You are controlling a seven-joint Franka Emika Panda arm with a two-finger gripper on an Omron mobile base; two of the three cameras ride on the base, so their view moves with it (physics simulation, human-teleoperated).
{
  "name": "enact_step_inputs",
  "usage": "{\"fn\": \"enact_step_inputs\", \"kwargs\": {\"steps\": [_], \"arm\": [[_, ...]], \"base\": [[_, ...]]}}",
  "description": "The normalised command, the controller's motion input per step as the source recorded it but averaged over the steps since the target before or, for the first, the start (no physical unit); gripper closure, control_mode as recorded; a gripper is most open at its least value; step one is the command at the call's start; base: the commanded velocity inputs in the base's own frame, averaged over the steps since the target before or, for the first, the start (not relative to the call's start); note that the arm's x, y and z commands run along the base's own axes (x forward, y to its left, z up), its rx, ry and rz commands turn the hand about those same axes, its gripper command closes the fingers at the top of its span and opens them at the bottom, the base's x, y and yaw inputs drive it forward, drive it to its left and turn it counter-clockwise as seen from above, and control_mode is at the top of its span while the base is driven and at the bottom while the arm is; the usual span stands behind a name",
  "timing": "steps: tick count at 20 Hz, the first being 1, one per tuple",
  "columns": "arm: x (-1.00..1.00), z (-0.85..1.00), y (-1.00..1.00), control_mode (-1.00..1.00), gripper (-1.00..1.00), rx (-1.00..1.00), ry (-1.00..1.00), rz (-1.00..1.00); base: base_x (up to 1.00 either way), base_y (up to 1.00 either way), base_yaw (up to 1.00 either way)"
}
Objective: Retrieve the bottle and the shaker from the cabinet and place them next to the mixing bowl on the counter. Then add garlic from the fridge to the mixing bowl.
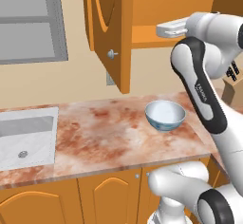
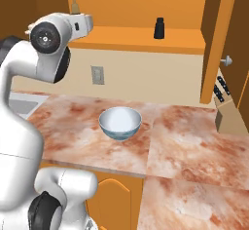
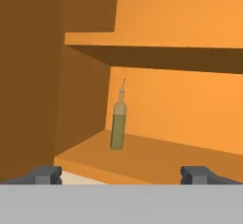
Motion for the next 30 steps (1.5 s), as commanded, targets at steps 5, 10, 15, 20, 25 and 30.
{"fn": "enact_step_inputs", "kwargs": {"steps": [5, 10, 15, 20, 25, 30], "arm": [[0.30, 0.00, 0.04, -1.00, -1.00, 0.00, -0.03, 0.07], [0.35, 0.00, 0.05, -1.00, -1.00, 0.00, 0.00, 0.00], [0.33, 0.00, 0.14, -1.00, -1.00, 0.00, 0.00, 0.00], [0.15, 0.00, 0.02, -1.00, -1.00, 0.07, 0.00, 0.00], [0.15, -0.01, 0.09, -1.00, -1.00, 0.05, 0.00, 0.00], [0.47, -0.05, 0.10, -1.00, -1.00, 0.00, 0.01, 0.00]], "base": [[0.00, 0.00, 0.00], [0.00, 0.00, 0.00], [0.00, 0.00, 0.00], [0.00, 0.00, 0.00], [0.00, 0.00, 0.00], [0.00, 0.00, 0.00]]}}
